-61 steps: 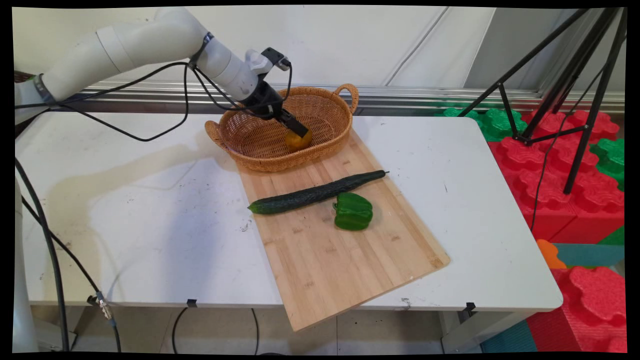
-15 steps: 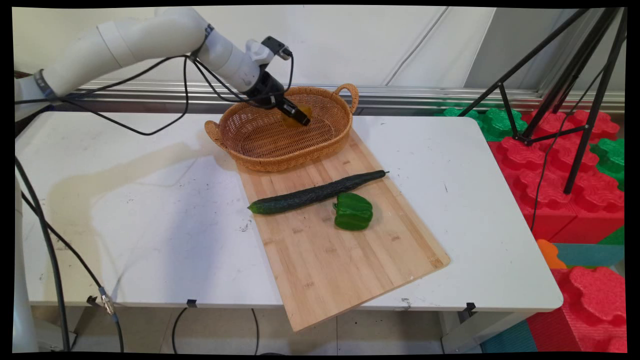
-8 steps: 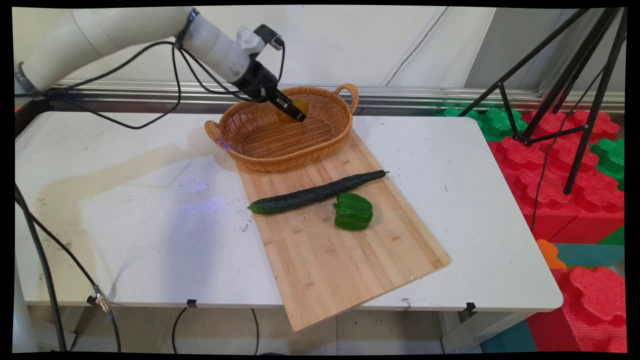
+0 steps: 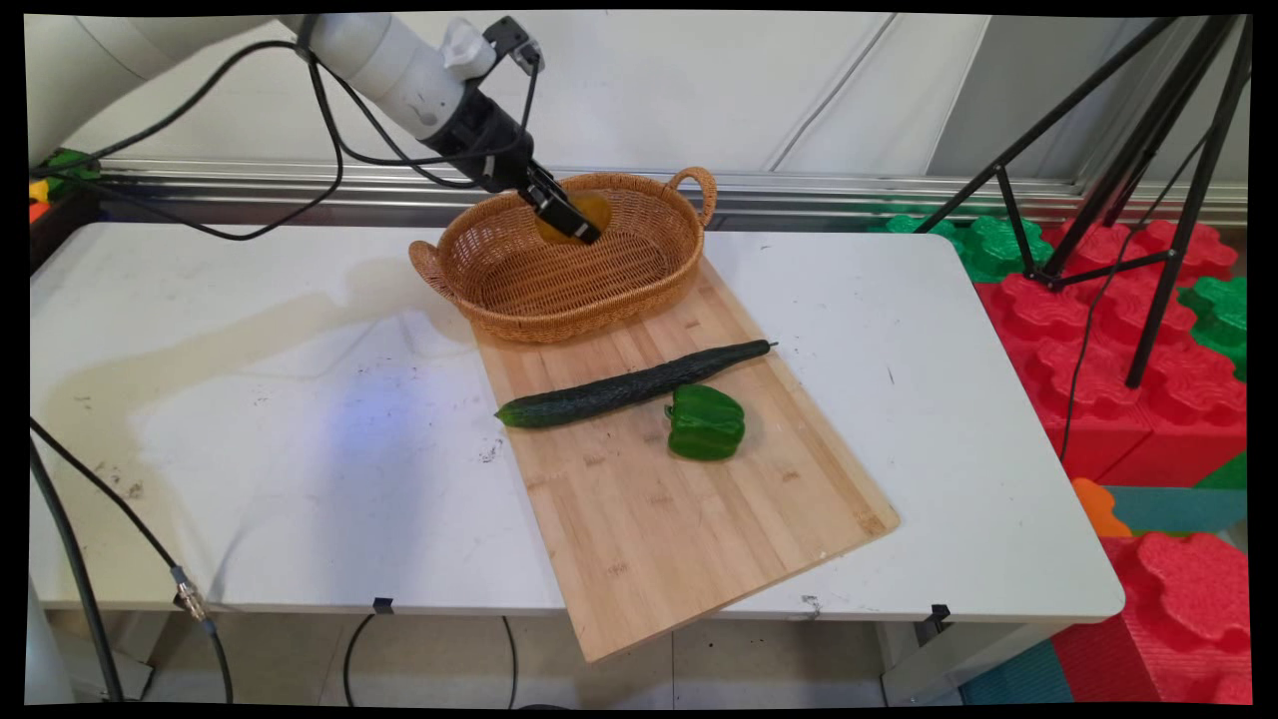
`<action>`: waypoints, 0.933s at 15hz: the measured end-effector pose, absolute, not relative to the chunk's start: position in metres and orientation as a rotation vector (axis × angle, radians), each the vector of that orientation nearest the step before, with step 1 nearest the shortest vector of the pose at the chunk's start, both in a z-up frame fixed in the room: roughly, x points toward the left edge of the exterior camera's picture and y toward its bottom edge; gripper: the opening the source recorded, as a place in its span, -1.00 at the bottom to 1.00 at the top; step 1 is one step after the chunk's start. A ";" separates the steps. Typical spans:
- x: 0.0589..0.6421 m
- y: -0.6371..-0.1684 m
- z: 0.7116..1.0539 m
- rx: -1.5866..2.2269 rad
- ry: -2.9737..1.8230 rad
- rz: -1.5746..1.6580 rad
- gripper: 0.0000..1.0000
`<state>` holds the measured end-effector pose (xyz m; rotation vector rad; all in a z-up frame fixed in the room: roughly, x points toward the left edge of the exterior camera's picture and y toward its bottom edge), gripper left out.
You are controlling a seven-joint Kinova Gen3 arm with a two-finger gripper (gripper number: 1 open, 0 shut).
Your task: Place the picked object on the cutting board
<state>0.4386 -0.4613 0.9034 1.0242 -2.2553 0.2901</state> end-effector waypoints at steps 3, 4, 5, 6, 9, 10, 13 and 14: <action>0.432 -0.447 0.917 0.953 -2.276 0.246 -1.00; 0.429 -0.441 0.922 0.921 -2.285 0.227 -1.00; 0.427 -0.438 0.925 0.901 -2.290 0.215 -1.00; 0.424 -0.431 0.930 0.872 -2.299 0.195 -1.00; 0.416 -0.417 0.938 0.808 -2.316 0.148 -1.00; 0.412 -0.411 0.941 0.784 -2.322 0.128 -1.00; 0.403 -0.397 0.946 0.736 -2.334 0.085 -1.00; 0.399 -0.391 0.947 0.716 -2.340 0.069 -1.00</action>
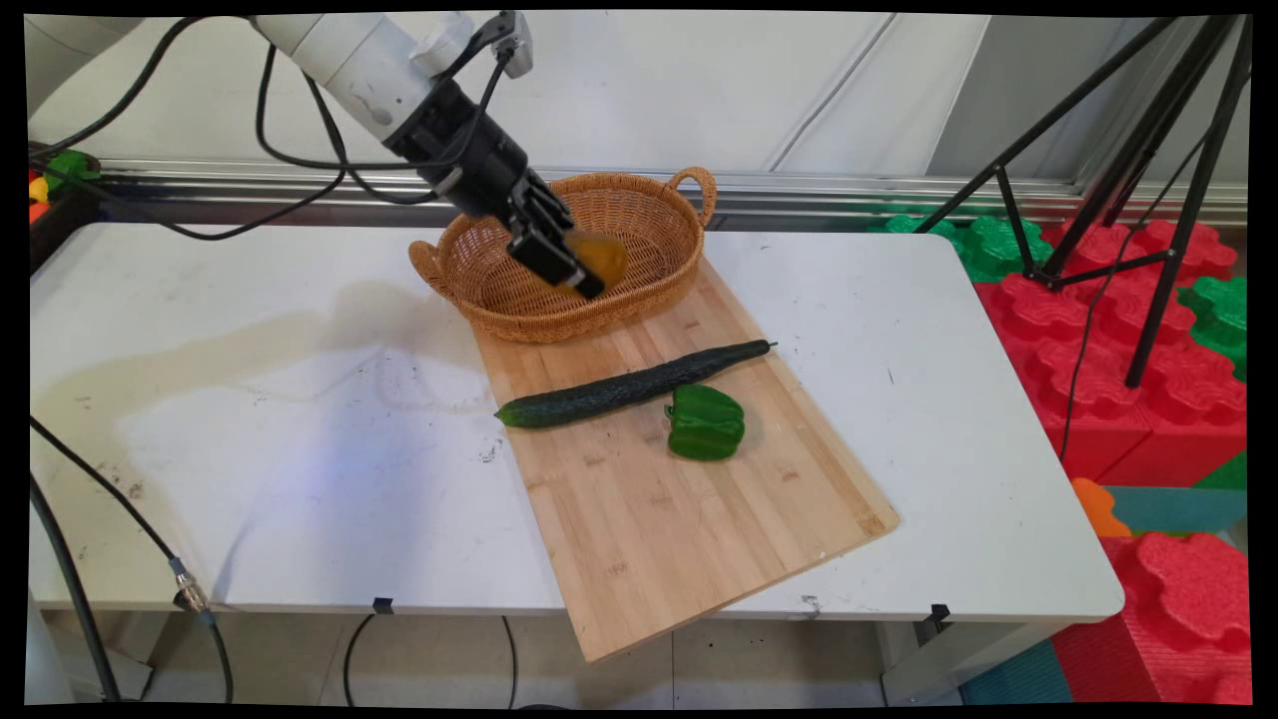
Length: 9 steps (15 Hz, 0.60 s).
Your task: Place the picked object on the cutting board
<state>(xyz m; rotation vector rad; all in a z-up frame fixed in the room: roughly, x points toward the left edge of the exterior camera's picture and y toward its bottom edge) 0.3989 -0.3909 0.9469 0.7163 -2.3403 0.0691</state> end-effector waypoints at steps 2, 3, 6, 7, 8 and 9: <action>0.390 -0.378 0.947 0.670 -2.364 0.038 -1.00; 0.387 -0.372 0.945 0.653 -2.375 0.028 -1.00; 0.379 -0.362 0.940 0.618 -2.405 0.012 -1.00; 0.376 -0.358 0.935 0.605 -2.419 0.008 -1.00; 0.373 -0.355 0.932 0.594 -2.431 0.006 -1.00; 0.371 -0.352 0.928 0.585 -2.442 0.004 -1.00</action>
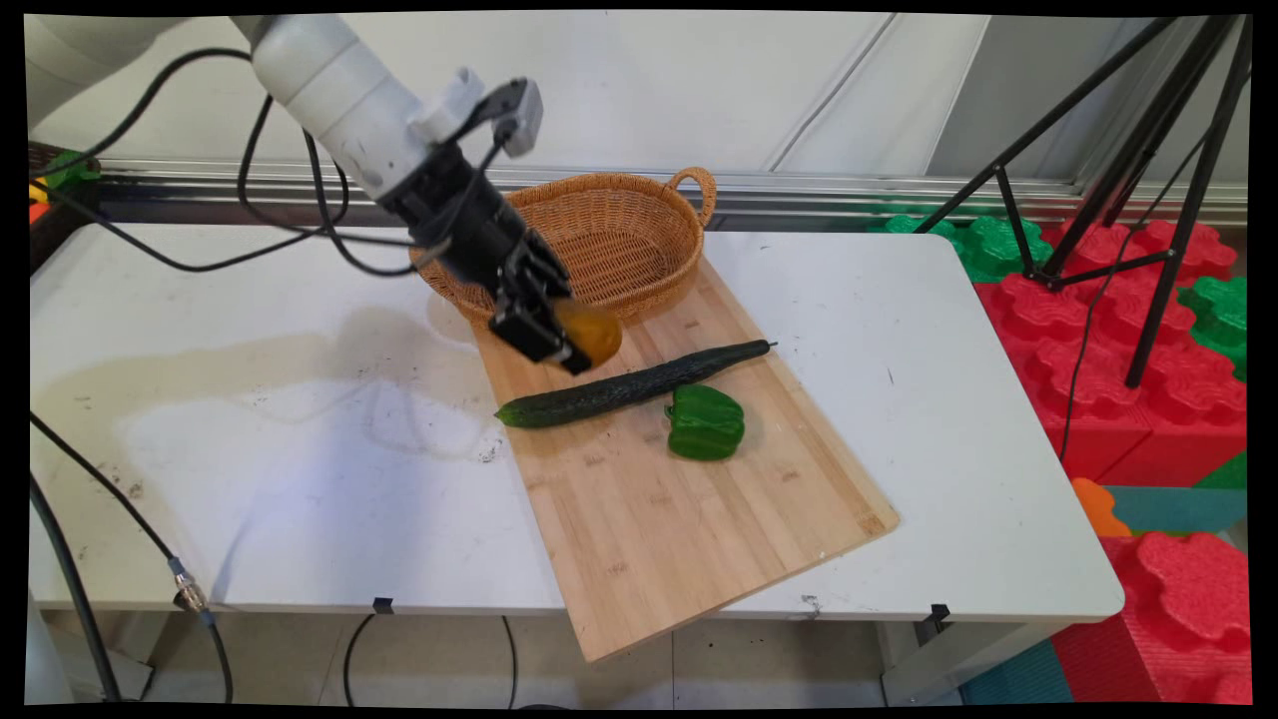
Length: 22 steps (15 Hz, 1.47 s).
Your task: Place the picked object on the cutting board
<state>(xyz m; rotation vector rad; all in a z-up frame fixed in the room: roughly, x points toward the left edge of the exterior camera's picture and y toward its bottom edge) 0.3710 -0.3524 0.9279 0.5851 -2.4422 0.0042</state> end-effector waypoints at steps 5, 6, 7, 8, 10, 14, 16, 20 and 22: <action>0.360 -0.343 0.904 0.553 -2.500 -0.006 -1.00; 0.358 -0.341 0.897 0.550 -2.514 -0.006 -1.00; 0.356 -0.339 0.889 0.549 -2.529 -0.004 -1.00; 0.354 -0.338 0.880 0.551 -2.545 0.002 -1.00; 0.351 -0.335 0.868 0.560 -2.564 0.008 -1.00; 0.346 -0.332 0.840 0.571 -2.608 0.014 -1.00; 0.344 -0.333 0.831 0.576 -2.621 0.018 -1.00; 0.342 -0.335 0.813 0.591 -2.646 0.026 -1.00; 0.339 -0.336 0.805 0.597 -2.644 0.031 -1.00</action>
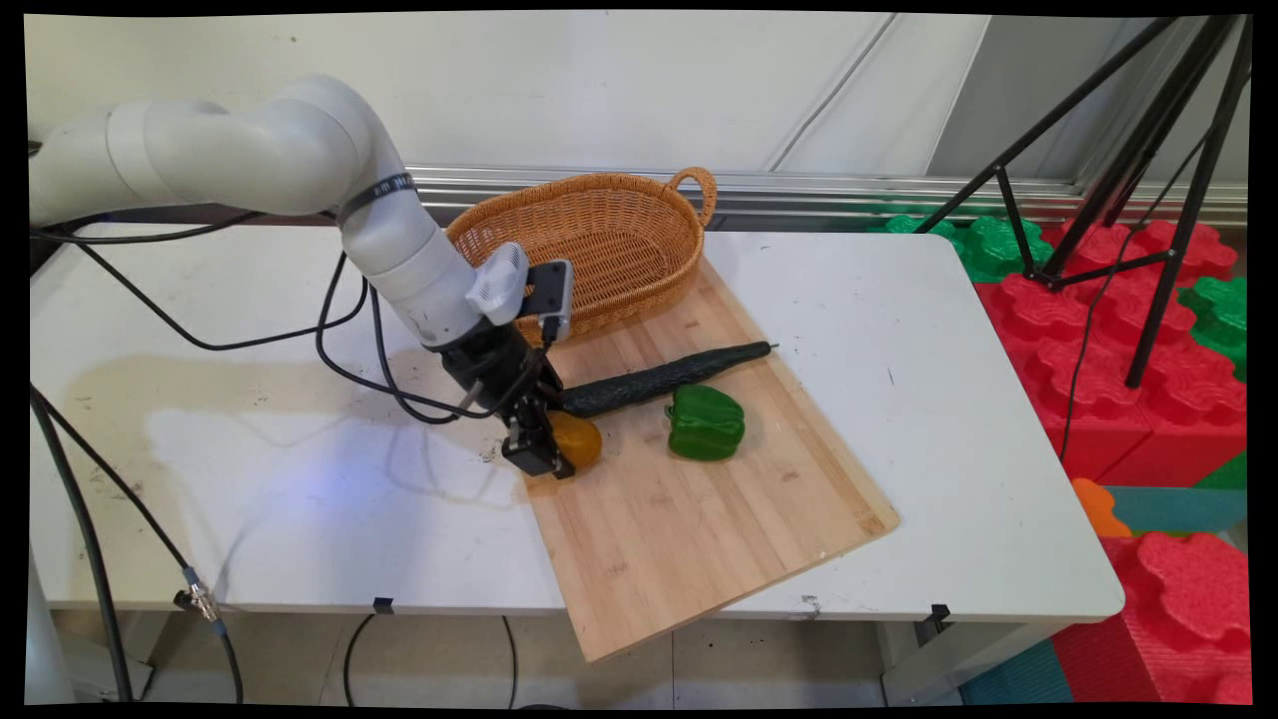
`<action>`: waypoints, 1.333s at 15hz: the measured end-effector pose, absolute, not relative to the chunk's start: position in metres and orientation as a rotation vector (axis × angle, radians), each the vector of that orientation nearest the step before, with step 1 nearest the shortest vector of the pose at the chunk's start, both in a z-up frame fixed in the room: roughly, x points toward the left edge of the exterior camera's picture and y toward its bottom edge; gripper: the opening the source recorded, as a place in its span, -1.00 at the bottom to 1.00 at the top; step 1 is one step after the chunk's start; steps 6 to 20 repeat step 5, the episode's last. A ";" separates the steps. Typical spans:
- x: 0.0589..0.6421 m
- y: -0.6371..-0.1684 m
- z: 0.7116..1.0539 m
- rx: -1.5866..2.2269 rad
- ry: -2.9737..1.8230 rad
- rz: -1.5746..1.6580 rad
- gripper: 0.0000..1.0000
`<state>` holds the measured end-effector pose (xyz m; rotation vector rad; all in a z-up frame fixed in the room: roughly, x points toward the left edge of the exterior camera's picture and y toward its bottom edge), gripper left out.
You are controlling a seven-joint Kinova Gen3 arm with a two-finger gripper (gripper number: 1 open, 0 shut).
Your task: Place the picked object on the cutting board
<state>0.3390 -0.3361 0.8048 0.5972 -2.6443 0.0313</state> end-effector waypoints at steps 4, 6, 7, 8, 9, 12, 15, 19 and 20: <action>0.328 -0.342 0.799 0.601 -2.607 0.058 1.00; 0.324 -0.345 0.800 0.600 -2.595 0.065 1.00; 0.324 -0.345 0.800 0.600 -2.595 0.065 1.00; 0.324 -0.345 0.800 0.600 -2.595 0.065 1.00; 0.324 -0.345 0.800 0.600 -2.595 0.065 1.00; 0.324 -0.345 0.800 0.600 -2.595 0.065 1.00; 0.324 -0.345 0.800 0.600 -2.595 0.065 1.00; 0.324 -0.345 0.800 0.600 -2.595 0.065 1.00; 0.324 -0.345 0.800 0.600 -2.595 0.065 1.00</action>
